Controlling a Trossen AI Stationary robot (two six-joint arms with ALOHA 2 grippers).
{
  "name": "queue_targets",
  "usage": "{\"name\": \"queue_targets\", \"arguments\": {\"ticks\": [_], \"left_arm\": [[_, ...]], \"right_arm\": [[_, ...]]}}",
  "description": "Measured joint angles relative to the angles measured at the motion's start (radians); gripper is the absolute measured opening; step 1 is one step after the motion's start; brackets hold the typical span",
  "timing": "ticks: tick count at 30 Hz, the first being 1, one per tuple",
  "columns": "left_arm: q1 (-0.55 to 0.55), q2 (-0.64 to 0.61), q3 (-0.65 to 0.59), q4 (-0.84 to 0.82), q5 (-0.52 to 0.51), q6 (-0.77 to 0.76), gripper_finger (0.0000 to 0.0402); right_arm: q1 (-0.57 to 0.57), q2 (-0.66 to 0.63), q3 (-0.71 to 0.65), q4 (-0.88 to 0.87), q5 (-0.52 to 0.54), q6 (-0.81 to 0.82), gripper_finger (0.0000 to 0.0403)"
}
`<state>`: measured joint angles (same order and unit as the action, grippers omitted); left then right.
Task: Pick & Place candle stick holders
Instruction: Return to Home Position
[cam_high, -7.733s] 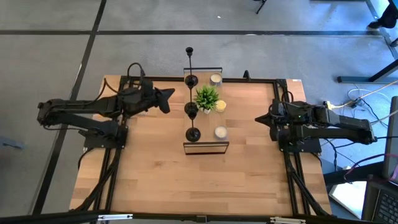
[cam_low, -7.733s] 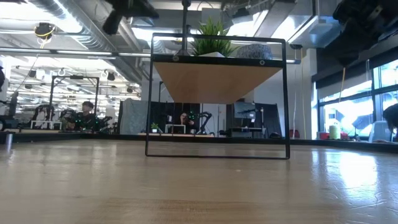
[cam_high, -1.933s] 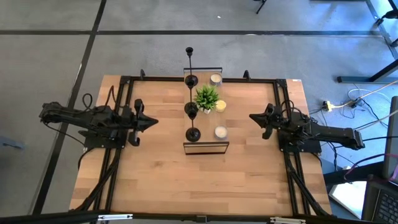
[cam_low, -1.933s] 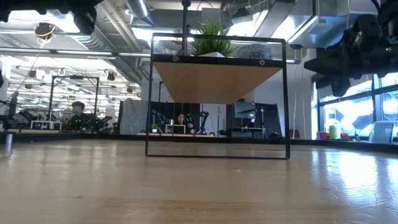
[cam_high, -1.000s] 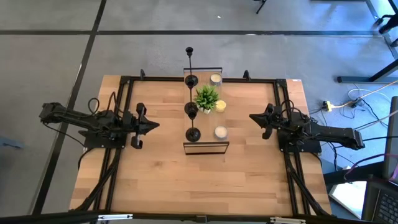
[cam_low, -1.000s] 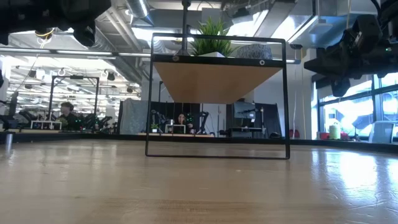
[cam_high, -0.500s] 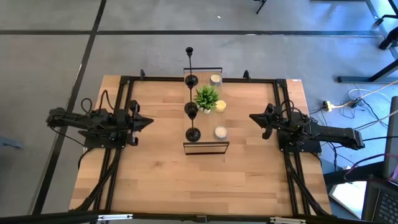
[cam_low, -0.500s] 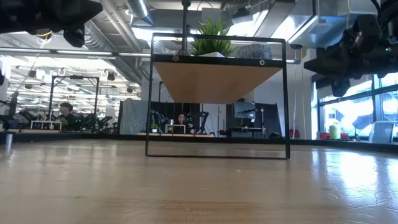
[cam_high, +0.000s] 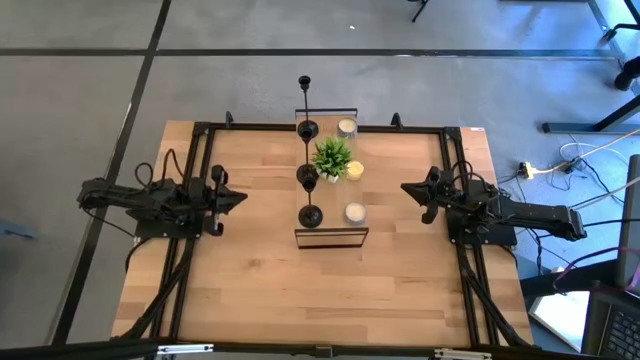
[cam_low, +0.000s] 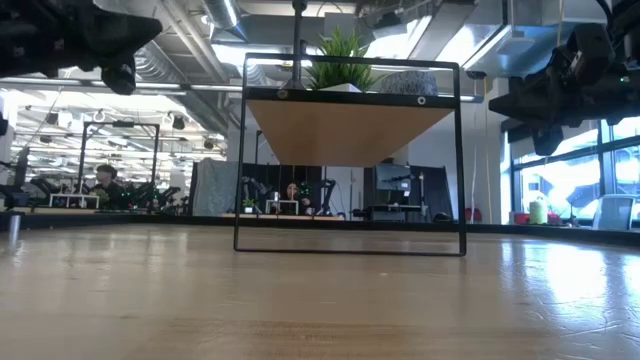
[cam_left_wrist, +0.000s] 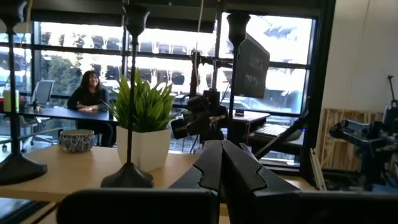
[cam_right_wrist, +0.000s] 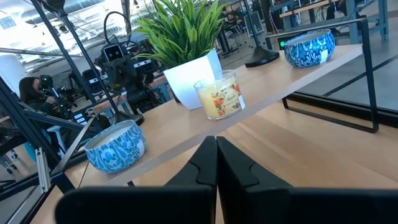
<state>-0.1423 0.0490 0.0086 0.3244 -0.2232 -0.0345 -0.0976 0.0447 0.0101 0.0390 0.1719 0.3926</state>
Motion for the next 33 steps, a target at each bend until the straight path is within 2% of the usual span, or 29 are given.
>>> {"name": "queue_targets", "arguments": {"ticks": [9,13,25,33], "left_arm": [[0.084,-0.004,0.0,0.006,0.098,0.005,0.0002],[0.119,-0.004,0.0,-0.043,0.147,0.004,0.0002],[0.159,-0.004,0.001,-0.113,0.138,-0.01,0.0002],[0.159,-0.004,0.001,-0.243,0.137,-0.068,0.0002]], "right_arm": [[0.0,0.0,0.0,0.0,0.0,0.0,0.0],[0.0,0.0,0.0,0.0,0.0,0.0,0.0],[0.0,0.0,0.0,0.0,0.0,0.0,0.0],[0.0,0.0,0.0,0.0,0.0,0.0,0.0]]}}
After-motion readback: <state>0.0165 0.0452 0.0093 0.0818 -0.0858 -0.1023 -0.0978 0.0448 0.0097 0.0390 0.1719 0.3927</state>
